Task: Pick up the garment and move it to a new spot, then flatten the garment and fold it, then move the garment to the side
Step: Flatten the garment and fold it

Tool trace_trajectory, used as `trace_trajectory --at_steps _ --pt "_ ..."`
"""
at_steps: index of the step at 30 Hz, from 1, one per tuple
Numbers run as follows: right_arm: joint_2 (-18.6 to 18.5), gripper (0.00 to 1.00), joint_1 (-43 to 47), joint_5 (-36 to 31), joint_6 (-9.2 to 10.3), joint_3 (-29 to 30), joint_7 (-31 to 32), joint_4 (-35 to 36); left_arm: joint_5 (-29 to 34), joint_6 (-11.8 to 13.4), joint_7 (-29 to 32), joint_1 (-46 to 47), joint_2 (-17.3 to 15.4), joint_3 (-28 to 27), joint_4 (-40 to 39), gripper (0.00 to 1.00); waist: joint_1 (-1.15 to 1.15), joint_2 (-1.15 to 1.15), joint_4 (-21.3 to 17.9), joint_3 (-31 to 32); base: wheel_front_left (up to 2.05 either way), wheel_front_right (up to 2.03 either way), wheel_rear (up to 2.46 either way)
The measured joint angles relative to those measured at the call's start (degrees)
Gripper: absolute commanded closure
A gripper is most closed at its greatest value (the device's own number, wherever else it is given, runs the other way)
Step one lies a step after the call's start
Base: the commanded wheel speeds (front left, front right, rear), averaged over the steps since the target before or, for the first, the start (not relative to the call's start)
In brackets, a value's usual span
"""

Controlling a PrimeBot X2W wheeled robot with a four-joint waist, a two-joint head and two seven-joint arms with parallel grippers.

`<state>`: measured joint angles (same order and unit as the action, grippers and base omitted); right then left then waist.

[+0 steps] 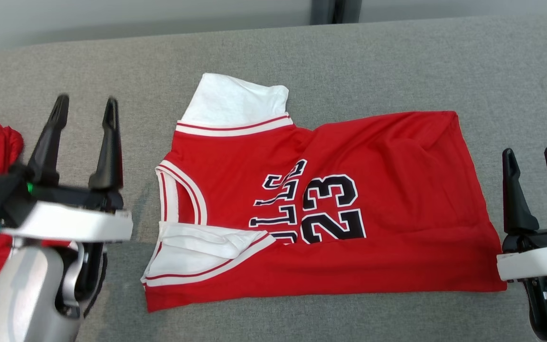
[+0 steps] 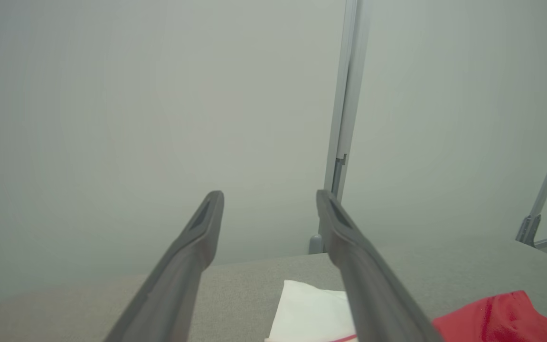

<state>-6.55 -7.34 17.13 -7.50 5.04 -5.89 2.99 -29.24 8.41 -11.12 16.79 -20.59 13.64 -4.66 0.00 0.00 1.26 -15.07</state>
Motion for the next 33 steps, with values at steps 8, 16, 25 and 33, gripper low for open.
trace_trajectory --at_steps 8,16,25,33 --pt "0.0 0.0 -4.3 0.5 0.0 -2.2 -0.2 -0.9 -2.4 -8.5 7.5 20.2 2.0 4.9 16.2 0.0 0.0 0.0 -2.0 -4.2 0.0 0.0 0.0" --pt "0.5 0.0 -7.6 1.3 0.0 -5.2 -1.8 -4.2 -7.2 -14.5 14.2 33.9 4.7 7.6 40.7 0.0 0.0 0.0 -6.4 -9.2 0.0 0.0 0.0" --pt "0.3 0.0 -9.6 2.5 0.0 -6.6 -3.4 -7.1 -11.8 -15.7 18.0 41.8 4.5 9.1 56.5 0.0 0.0 0.0 -9.9 -13.1 0.0 0.0 0.0" --pt "-2.3 0.0 -14.2 5.7 0.0 -8.1 -1.6 -9.5 -17.6 -15.8 19.8 43.4 4.3 13.3 56.9 1.0 0.0 0.0 -9.7 -13.4 0.0 0.0 0.0"
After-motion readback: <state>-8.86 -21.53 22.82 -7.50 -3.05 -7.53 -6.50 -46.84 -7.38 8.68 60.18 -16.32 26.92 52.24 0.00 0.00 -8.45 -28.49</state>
